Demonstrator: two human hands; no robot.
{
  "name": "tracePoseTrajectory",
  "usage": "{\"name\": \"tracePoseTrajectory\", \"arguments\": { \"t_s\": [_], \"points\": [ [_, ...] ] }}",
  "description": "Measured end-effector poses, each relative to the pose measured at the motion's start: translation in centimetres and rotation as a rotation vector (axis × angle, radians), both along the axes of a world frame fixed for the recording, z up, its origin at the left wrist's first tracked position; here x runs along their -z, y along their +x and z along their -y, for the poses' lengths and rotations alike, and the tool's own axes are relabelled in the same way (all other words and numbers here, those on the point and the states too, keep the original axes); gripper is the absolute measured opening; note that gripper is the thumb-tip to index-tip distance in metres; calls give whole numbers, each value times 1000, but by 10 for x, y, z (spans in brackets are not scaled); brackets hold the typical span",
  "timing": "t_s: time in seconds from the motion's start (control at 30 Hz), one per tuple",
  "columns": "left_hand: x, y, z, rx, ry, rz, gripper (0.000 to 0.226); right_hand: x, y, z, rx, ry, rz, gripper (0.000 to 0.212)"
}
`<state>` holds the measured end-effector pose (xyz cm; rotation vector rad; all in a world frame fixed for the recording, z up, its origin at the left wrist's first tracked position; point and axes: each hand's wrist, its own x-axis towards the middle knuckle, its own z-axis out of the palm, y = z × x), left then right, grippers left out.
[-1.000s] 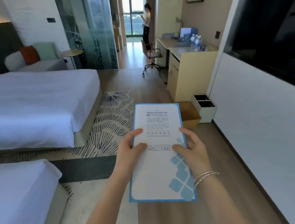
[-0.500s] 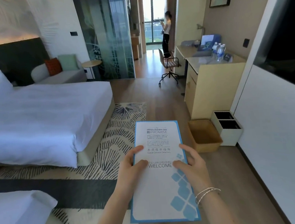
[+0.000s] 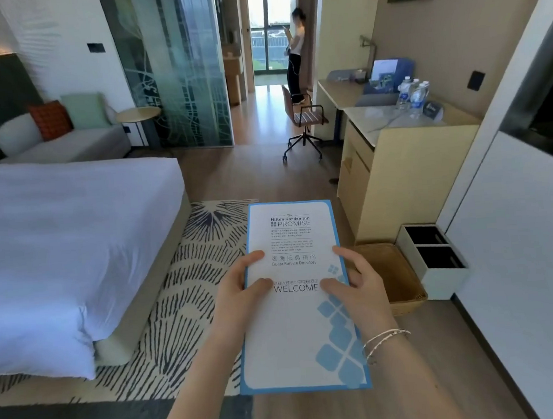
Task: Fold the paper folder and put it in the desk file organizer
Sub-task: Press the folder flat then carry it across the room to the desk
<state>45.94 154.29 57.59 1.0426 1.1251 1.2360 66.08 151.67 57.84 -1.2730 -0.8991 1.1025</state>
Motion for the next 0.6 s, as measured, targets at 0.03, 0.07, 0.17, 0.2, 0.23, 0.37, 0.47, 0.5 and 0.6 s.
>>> {"name": "tracePoseTrajectory", "arguments": {
  "t_s": [0.03,0.07,0.17,0.2,0.23,0.37,0.47,0.5,0.6],
  "points": [
    [0,2,-21,10,-2,1,43,0,3,-19,9,-6,6,54],
    [2,5,-41,21,-9,6,43,2,5,-38,14,-17,8,53],
    [16,16,-97,35,-54,13,42,14,14,-94,16,-54,21,53],
    [23,19,-117,37,-73,19,42,20,18,-114,14,-66,26,53],
    [30,24,-138,40,-92,19,41,26,23,-136,10,-79,28,53],
    [53,47,-231,50,-125,5,40,49,49,-233,-15,-114,37,54],
    [58,67,-314,34,-122,-16,41,56,71,-319,-63,-115,47,53],
    [56,74,-343,26,-120,-28,41,55,79,-349,-81,-116,58,53],
    [45,93,-424,25,-120,-47,41,44,104,-434,-136,-116,70,53]
  ]
}}
